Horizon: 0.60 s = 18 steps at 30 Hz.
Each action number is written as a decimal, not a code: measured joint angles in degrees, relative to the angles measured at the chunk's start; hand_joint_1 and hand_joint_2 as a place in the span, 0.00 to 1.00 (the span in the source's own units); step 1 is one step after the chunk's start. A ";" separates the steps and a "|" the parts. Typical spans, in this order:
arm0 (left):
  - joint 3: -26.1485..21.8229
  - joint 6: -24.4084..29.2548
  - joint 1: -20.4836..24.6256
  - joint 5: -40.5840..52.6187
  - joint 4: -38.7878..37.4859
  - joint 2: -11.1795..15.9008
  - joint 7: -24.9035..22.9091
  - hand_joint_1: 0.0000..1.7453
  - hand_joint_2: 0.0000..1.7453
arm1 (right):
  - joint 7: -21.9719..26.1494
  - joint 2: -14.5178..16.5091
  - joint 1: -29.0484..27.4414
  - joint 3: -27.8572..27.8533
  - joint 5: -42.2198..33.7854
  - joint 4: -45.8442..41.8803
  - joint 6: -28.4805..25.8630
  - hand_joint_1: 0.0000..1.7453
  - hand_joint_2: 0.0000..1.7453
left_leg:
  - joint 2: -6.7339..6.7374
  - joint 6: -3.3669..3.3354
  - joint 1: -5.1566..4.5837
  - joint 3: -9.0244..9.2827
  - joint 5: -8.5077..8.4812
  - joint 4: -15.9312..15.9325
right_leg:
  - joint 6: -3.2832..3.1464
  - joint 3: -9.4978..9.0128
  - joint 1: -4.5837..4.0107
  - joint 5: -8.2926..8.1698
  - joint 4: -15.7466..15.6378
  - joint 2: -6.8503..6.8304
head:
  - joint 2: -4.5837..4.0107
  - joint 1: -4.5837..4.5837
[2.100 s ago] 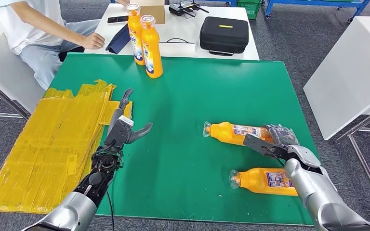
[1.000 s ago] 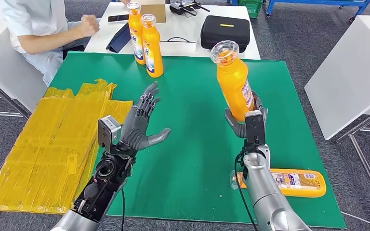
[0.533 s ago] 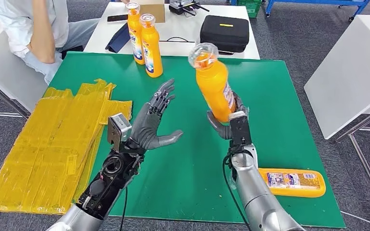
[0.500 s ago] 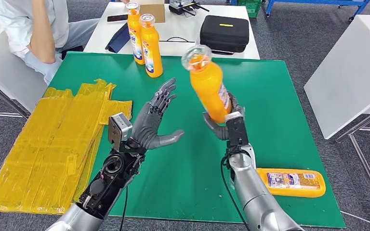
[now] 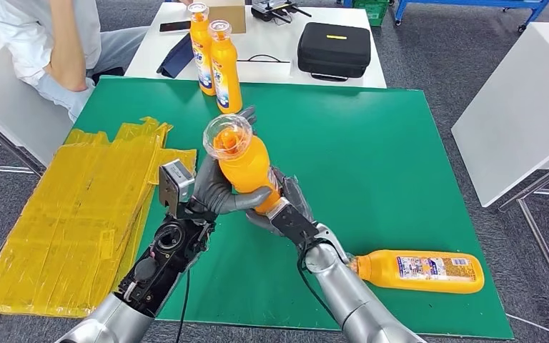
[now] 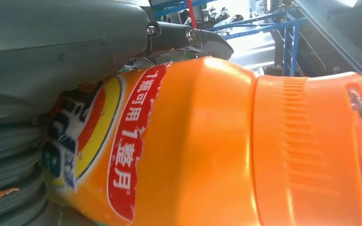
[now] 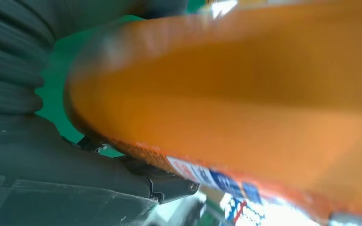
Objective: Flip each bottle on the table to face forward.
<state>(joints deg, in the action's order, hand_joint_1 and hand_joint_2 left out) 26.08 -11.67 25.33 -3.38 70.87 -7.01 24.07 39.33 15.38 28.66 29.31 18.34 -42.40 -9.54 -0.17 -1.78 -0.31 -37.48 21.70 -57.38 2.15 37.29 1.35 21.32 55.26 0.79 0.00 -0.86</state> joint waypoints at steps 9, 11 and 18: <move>0.00 0.30 -0.01 -1.64 -1.81 0.01 1.32 0.00 1.00 | -0.64 -2.18 -0.82 5.23 -2.80 -1.22 2.46 1.00 1.00 | 0.01 0.01 0.02 0.00 0.00 0.00 | 0.00 0.01 -0.01 0.00 0.00 0.01 | 0.00 0.00; 0.00 0.52 0.00 -1.92 -2.03 0.01 1.33 0.00 1.00 | -0.70 -2.42 -0.79 5.80 -3.45 -1.21 2.46 1.00 1.00 | 0.01 0.01 0.02 0.00 0.00 0.00 | 0.00 0.01 -0.02 0.00 0.00 0.01 | 0.00 -0.01; 0.00 0.73 0.07 -2.13 -2.54 0.01 1.33 0.00 1.00 | -0.77 -2.69 -0.79 6.48 -4.08 -1.19 2.47 1.00 1.00 | 0.01 0.01 0.02 0.00 0.00 0.00 | 0.00 0.01 -0.01 0.00 0.00 0.01 | 0.00 0.01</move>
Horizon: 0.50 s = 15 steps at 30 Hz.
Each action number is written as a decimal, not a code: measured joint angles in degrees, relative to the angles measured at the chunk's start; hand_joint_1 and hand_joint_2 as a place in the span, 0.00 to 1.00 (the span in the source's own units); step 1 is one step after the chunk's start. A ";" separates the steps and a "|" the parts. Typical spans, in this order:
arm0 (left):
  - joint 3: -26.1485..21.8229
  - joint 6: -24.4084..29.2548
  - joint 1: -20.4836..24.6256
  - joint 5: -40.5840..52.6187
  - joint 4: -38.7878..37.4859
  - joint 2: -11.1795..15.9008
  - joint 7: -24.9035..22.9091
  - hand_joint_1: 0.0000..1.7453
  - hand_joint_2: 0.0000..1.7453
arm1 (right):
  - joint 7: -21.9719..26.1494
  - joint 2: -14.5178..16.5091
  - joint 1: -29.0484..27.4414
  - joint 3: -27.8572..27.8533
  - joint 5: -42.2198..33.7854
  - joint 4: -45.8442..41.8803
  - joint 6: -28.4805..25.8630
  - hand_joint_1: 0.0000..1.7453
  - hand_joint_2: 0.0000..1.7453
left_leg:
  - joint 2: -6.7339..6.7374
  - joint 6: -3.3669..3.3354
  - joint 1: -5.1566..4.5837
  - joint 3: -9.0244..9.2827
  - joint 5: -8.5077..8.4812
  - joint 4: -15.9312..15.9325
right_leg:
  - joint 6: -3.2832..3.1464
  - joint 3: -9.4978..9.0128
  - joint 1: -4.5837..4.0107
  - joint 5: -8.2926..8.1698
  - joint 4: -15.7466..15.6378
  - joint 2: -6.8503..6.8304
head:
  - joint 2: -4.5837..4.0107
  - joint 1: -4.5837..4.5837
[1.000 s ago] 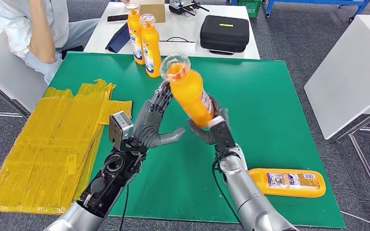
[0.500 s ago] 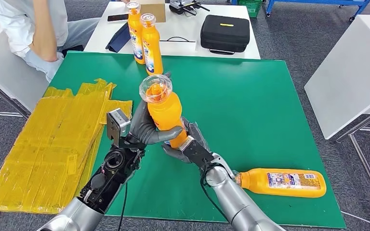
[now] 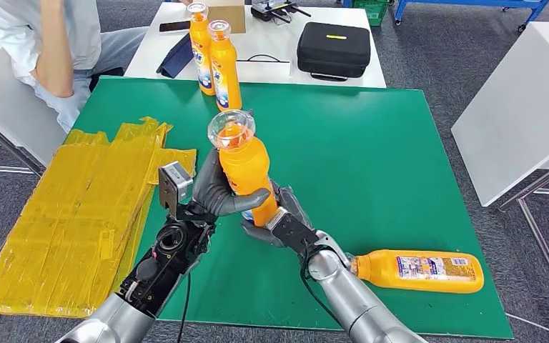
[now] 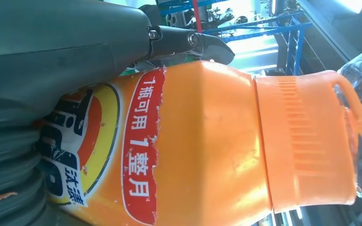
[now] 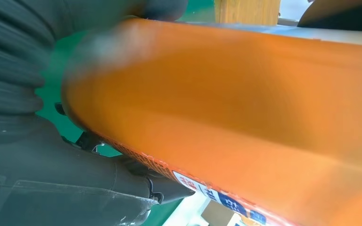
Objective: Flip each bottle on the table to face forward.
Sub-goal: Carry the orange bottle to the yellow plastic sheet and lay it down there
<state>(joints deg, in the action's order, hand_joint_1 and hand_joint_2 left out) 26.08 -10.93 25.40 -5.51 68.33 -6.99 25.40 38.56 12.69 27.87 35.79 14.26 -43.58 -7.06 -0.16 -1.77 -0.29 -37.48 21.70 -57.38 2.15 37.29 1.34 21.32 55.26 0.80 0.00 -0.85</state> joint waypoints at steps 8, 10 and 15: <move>-0.01 0.03 0.07 -0.03 -0.14 0.00 0.02 0.95 1.00 | -0.01 -0.06 -0.02 0.17 -0.36 0.02 0.01 1.00 1.00 | 0.00 0.00 0.00 0.00 0.00 0.00 | 0.00 0.00 0.00 0.00 0.00 0.00 | 0.00 0.00; -0.02 0.14 0.21 -0.13 -0.34 0.00 0.09 1.00 1.00 | -0.01 -0.09 -0.05 0.26 -1.00 0.09 0.01 1.00 1.00 | 0.00 0.00 0.00 0.00 0.00 0.00 | 0.00 0.00 0.00 0.00 0.00 0.00 | 0.00 0.00; -0.19 0.78 0.42 -0.50 -0.91 0.00 0.54 1.00 1.00 | -0.01 -0.23 -0.12 0.71 -2.53 0.15 -0.03 1.00 1.00 | 0.00 0.00 0.00 0.00 0.00 0.00 | 0.00 0.00 0.00 0.00 0.00 0.00 | 0.00 -0.01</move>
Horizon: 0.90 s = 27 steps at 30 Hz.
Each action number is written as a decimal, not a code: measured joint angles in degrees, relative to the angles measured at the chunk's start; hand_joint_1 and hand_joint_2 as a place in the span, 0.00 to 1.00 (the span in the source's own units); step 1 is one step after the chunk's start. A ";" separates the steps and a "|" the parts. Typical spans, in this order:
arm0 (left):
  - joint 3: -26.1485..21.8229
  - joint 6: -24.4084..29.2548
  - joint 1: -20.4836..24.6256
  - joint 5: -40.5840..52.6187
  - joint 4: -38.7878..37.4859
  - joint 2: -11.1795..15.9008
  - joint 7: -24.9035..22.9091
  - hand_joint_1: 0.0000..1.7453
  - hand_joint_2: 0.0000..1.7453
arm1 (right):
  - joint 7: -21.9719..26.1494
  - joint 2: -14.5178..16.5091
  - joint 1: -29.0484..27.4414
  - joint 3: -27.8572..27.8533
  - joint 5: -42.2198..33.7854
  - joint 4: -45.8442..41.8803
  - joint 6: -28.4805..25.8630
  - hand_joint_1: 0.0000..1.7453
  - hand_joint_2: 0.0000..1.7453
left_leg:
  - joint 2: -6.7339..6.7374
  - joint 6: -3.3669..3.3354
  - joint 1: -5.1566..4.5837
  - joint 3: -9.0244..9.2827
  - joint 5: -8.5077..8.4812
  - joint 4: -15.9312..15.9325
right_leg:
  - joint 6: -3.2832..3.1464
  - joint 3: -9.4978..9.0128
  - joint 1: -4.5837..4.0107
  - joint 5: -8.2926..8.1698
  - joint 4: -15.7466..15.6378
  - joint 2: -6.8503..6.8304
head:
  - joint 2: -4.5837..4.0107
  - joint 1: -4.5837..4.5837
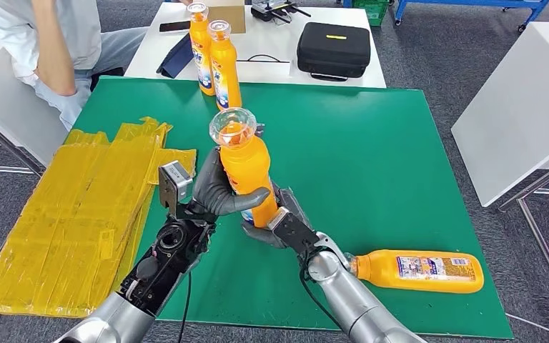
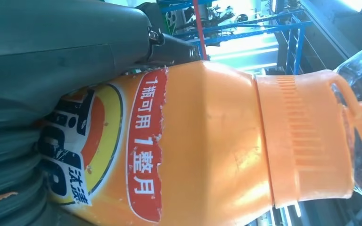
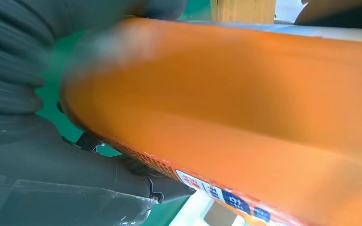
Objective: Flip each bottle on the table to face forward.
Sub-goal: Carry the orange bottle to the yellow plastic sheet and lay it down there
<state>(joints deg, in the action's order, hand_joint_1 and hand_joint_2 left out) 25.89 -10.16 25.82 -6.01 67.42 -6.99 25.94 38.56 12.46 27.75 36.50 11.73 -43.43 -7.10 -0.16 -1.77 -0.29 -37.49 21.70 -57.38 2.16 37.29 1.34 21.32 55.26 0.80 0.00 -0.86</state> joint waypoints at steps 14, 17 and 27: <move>0.01 1.22 0.39 -0.18 -1.04 -0.48 0.91 1.00 1.00 | 0.15 -1.09 -1.96 -0.07 -0.04 -2.92 -3.83 1.00 1.00 | 0.00 0.00 0.00 0.00 0.00 0.00 | 0.00 0.00 0.00 0.00 0.00 0.00 | 0.00 0.00; -0.01 1.28 0.39 0.06 -1.04 -0.65 1.17 1.00 1.00 | 0.15 -1.22 -2.62 -0.97 0.96 -4.07 -4.05 1.00 1.00 | 0.00 0.00 0.00 0.00 0.00 0.00 | 0.00 0.00 0.00 0.00 0.00 0.00 | 0.00 0.00; 0.00 2.27 0.39 1.24 -1.05 -1.03 1.47 1.00 1.00 | 0.15 -1.54 -3.44 -1.88 1.70 -5.58 -4.21 0.52 1.00 | -0.01 0.00 0.00 0.00 0.00 0.00 | 0.00 0.00 0.00 0.00 0.00 0.00 | 0.00 -0.01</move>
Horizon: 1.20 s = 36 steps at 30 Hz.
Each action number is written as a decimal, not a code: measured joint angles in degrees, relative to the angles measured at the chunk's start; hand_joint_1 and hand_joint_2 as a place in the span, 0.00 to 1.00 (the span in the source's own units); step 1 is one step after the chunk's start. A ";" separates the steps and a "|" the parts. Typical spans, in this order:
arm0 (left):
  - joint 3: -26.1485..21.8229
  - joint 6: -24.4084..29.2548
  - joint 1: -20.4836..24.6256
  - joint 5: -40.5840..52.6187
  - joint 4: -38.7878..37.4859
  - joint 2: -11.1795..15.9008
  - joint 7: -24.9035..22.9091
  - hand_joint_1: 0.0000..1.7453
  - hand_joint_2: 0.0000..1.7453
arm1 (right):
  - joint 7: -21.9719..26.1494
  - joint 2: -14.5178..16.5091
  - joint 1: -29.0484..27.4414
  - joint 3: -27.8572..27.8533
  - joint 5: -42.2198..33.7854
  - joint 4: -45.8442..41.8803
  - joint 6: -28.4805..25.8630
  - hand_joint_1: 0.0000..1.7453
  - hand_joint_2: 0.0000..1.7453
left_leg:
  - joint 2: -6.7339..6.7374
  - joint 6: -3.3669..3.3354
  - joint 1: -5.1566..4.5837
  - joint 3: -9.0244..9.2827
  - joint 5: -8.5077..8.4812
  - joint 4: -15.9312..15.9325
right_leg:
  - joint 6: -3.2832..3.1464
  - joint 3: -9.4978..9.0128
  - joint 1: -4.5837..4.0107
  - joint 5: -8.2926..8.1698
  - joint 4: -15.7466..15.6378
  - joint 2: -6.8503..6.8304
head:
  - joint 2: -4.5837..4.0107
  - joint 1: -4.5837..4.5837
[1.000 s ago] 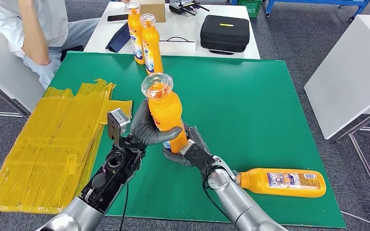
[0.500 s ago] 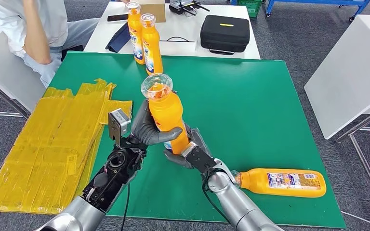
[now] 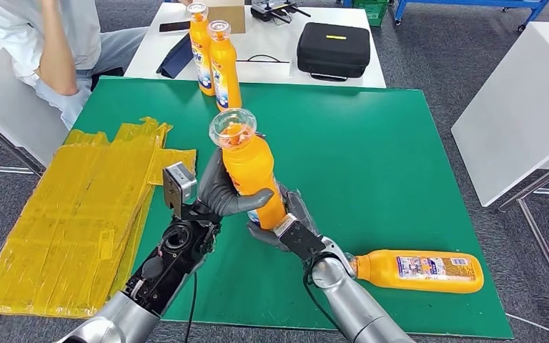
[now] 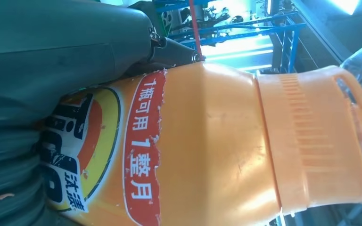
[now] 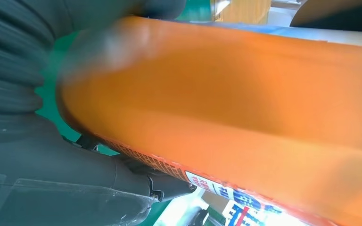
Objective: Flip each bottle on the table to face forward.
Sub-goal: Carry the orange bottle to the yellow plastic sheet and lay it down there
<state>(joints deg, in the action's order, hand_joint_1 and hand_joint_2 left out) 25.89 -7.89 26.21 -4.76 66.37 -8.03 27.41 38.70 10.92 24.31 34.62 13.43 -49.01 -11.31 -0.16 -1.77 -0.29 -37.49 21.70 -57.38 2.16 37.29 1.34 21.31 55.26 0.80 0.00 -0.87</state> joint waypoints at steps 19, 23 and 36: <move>-12.46 46.05 0.88 92.13 -1.42 3.68 -32.36 1.00 1.00 | -16.17 -5.52 -7.82 -5.87 3.18 -23.59 1.23 0.00 1.00 | 0.03 0.03 0.01 -0.04 0.01 0.00 | 0.00 0.06 0.00 0.00 0.01 -0.01 | 0.00 0.01; -10.94 46.12 1.07 94.39 -1.70 8.84 -46.02 1.00 1.00 | -17.62 -7.70 -8.64 -7.15 -0.98 -28.59 2.70 0.00 1.00 | 0.03 0.03 0.03 -0.03 0.00 0.00 | -0.01 0.09 -0.04 0.01 0.01 0.00 | 0.00 0.01; 3.52 46.11 6.34 94.71 -15.25 18.50 -56.90 1.00 1.00 | -17.18 -13.76 -10.06 -8.35 -1.13 -35.81 0.85 0.00 1.00 | 0.00 0.04 -0.01 -0.03 -0.01 -0.01 | 0.00 0.08 0.01 0.00 0.00 0.00 | 0.00 0.02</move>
<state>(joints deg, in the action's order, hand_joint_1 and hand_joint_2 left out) 29.41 38.22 32.56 89.94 51.12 10.48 -29.49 21.52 -2.84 14.24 26.27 12.30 -84.83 -10.46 -0.16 -1.73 -0.30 -37.52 21.69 -57.39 2.16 37.37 1.35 21.31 55.26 0.79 0.00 -0.85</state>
